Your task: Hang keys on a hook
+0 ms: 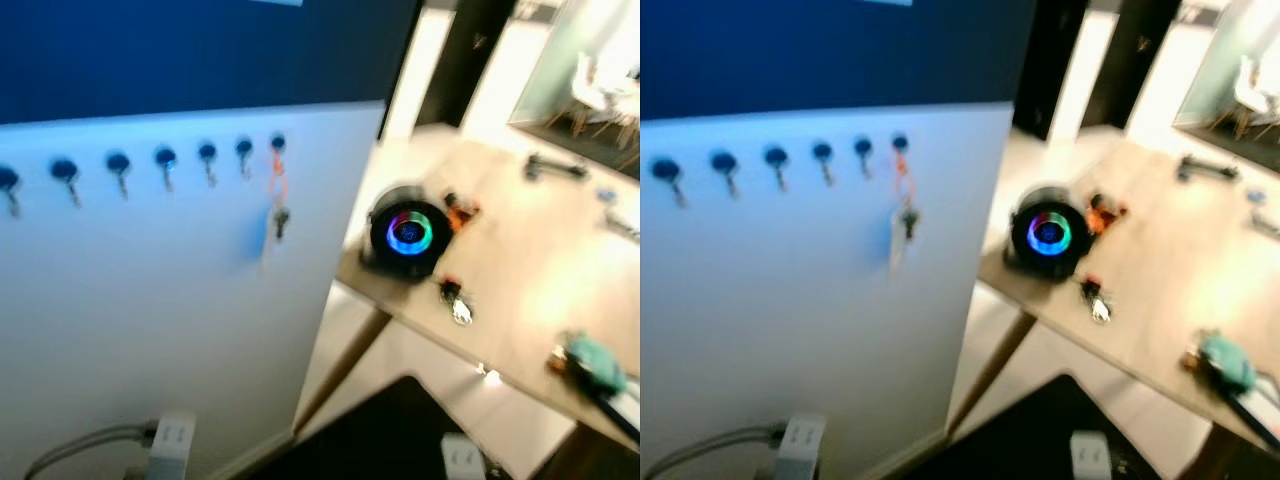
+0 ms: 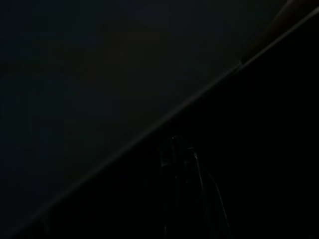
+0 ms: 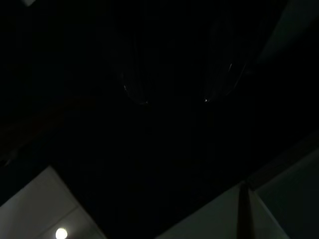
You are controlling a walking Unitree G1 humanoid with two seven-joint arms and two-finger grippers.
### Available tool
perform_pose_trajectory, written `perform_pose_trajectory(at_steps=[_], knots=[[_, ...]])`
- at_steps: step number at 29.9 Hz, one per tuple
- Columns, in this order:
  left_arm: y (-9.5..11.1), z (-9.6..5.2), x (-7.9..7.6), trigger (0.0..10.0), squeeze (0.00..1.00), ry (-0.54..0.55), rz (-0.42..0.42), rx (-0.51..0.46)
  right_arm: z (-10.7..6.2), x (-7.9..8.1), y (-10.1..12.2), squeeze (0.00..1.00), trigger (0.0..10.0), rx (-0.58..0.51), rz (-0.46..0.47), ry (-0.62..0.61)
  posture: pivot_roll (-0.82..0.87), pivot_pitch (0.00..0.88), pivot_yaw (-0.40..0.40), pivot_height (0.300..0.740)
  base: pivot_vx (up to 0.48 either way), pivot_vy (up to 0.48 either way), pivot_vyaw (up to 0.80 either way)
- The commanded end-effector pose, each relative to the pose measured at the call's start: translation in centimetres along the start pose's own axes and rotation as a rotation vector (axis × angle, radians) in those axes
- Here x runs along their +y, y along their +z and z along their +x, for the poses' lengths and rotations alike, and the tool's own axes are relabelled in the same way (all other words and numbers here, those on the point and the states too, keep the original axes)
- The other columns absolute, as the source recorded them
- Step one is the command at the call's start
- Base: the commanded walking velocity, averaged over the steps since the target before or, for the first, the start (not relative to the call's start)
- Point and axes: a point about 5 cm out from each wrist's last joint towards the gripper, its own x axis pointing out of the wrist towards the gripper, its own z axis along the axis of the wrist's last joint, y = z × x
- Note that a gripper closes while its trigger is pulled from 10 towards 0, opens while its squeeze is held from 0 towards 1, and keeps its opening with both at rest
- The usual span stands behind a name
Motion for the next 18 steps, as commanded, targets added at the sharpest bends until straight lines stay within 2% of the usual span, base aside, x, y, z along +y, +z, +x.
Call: perform_pose_trajectory(at_steps=[1,18], knots=[[0.06,0.04,-0.38,10.0,0.00,-0.015,0.004,-0.004,-0.25,-0.69,-0.81,0.00,10.0,0.028,-0.004,-0.018,0.10,0.056,-0.062,0.740,0.000,0.000,-0.80],[0.03,-0.07,-0.52,10.0,0.00,-0.016,-0.019,-0.023,-0.19,-0.63,-0.64,0.00,10.0,0.024,-0.029,-0.003,0.10,0.058,-0.068,0.740,0.000,0.000,-0.80]])
